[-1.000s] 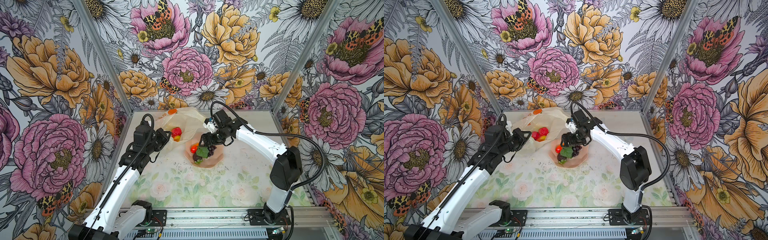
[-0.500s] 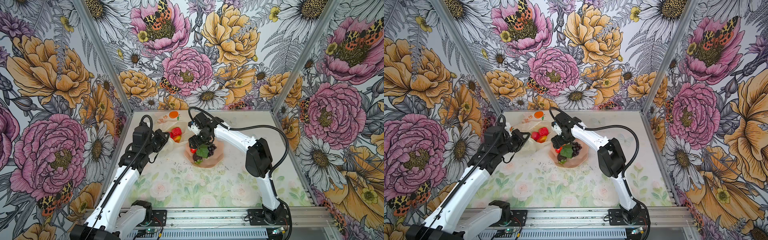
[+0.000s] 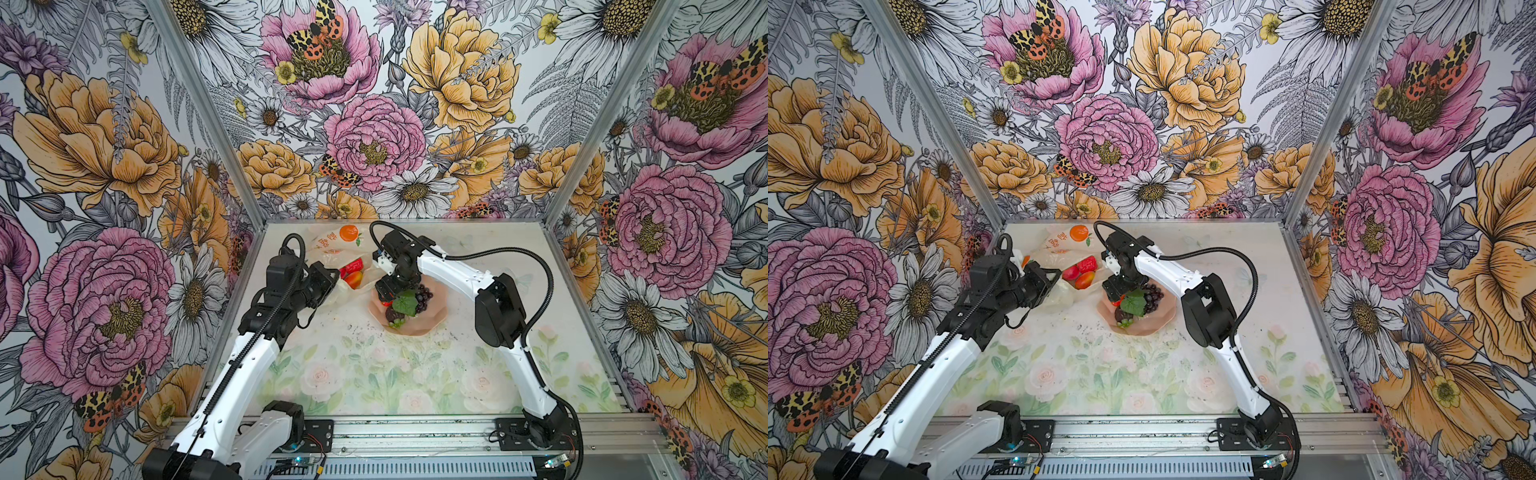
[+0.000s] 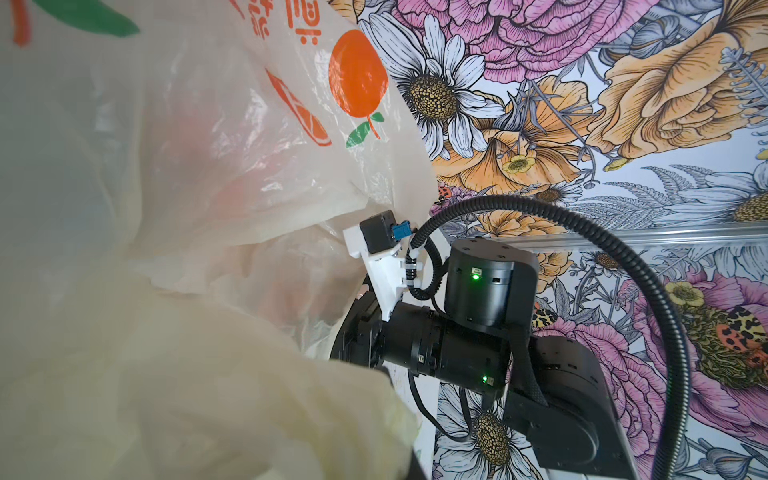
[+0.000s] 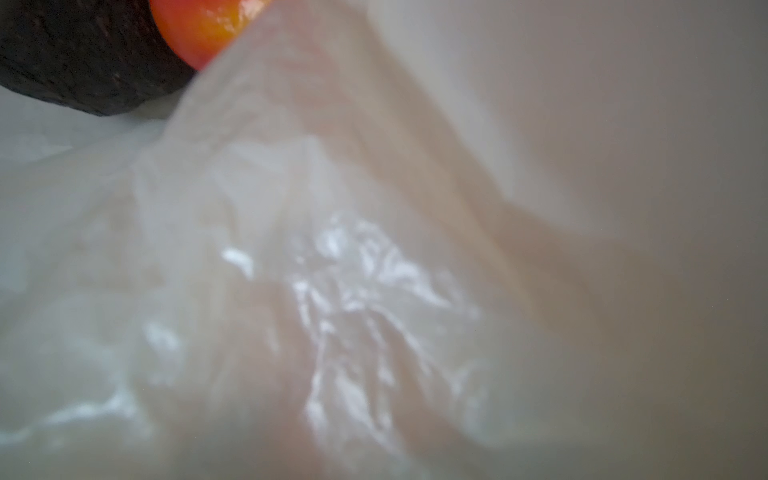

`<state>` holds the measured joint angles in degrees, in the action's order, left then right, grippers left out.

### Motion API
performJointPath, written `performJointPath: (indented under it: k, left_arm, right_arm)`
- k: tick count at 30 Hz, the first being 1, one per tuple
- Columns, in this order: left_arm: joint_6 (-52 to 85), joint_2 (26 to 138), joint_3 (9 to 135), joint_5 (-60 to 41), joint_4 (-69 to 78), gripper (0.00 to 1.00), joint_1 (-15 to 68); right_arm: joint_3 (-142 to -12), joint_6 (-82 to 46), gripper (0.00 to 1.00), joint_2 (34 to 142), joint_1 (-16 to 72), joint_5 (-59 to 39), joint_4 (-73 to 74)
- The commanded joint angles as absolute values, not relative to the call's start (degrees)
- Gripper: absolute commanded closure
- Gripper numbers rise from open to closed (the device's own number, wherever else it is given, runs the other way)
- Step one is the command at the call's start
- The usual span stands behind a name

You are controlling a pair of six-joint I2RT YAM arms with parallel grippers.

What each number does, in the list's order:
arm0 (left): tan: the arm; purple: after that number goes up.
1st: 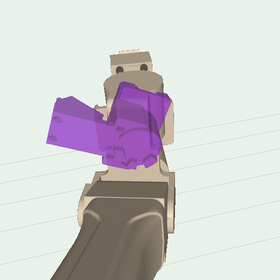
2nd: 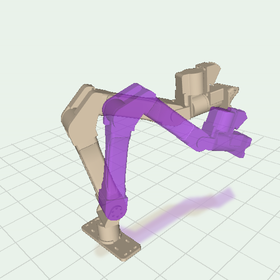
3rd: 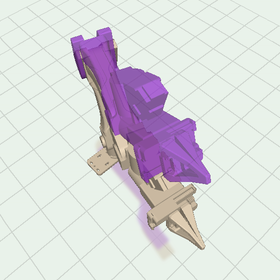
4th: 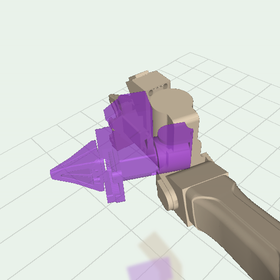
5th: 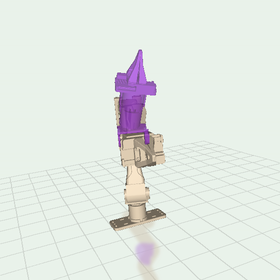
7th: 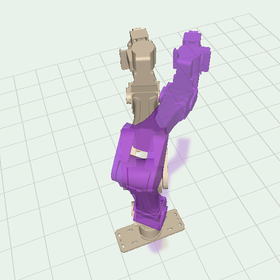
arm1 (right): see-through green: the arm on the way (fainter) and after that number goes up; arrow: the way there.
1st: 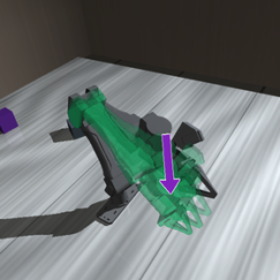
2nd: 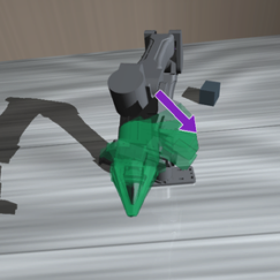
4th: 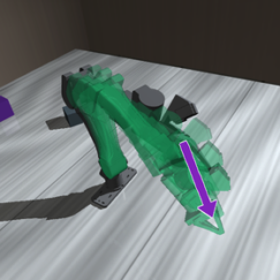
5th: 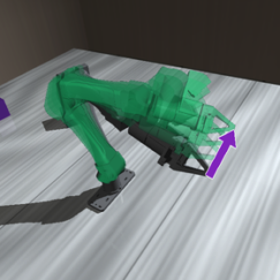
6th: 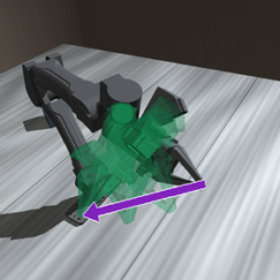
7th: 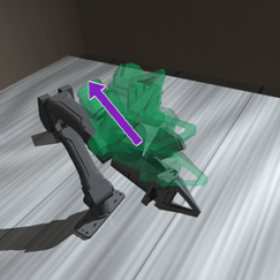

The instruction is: Place the fruits into the plastic bag

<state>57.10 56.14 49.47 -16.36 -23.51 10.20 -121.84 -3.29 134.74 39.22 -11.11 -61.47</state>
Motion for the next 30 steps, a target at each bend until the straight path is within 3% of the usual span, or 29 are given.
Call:
performJointPath:
  k: [1,18,25,30]
  left_arm:
    - [57.69,54.62,48.22,-17.51,-22.48,1.00,9.53]
    - [59.94,51.60,45.63,-16.47,-22.50,1.00,9.61]
    - [59.35,51.15,45.64,-16.43,-23.43,1.00,9.60]
    - [58.84,51.11,45.74,-16.94,-23.99,1.00,9.28]
  right_arm:
    - [-123.34,-1.84,0.11,136.03,39.81,-10.57,-62.58]
    - [-126.12,-4.15,0.18,139.48,39.81,-8.71,-63.47]
    - [-129.25,-4.84,0.15,140.96,39.55,-9.49,-63.19]
    - [-130.42,-5.89,0.22,141.52,39.20,-10.26,-63.20]
